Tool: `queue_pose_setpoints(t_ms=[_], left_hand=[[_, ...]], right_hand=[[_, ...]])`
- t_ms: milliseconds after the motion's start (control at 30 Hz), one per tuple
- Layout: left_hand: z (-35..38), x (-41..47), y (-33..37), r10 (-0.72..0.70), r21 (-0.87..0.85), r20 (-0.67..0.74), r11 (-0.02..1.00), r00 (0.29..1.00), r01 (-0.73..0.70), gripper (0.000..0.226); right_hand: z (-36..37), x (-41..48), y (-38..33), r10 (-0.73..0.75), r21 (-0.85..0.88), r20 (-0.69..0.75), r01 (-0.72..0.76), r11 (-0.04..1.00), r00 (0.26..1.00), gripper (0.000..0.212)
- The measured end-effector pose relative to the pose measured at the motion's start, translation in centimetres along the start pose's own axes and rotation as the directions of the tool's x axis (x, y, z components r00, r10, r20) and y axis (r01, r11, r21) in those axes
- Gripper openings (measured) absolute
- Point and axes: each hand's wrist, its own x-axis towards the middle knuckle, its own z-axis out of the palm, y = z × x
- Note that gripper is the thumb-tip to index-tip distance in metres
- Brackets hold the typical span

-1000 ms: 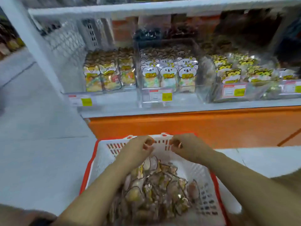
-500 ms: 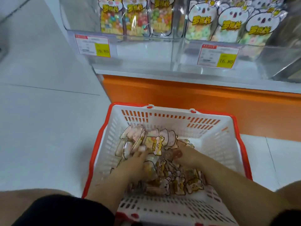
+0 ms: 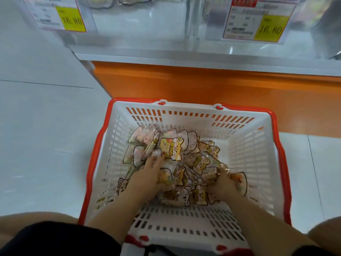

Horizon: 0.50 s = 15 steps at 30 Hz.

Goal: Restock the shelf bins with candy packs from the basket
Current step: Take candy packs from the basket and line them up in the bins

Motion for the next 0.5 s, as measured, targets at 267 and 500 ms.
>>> queue_pose_setpoints(t_ms=[267,500], left_hand=[[0.2,0.1,-0.1,0.005,-0.034,-0.03,0.999,1.0,-0.006,0.095],[0.2,0.1,-0.1,0.002,-0.042,-0.043,0.999,0.999,-0.004,0.098]], right_hand=[[1.3,0.0,-1.2,-0.029,0.174,-0.008,0.03,0.984,1.0,0.073],[-2.5,3.3,-2.7,-0.202,-0.067,-0.159,0.194,0.979,0.966,0.058]])
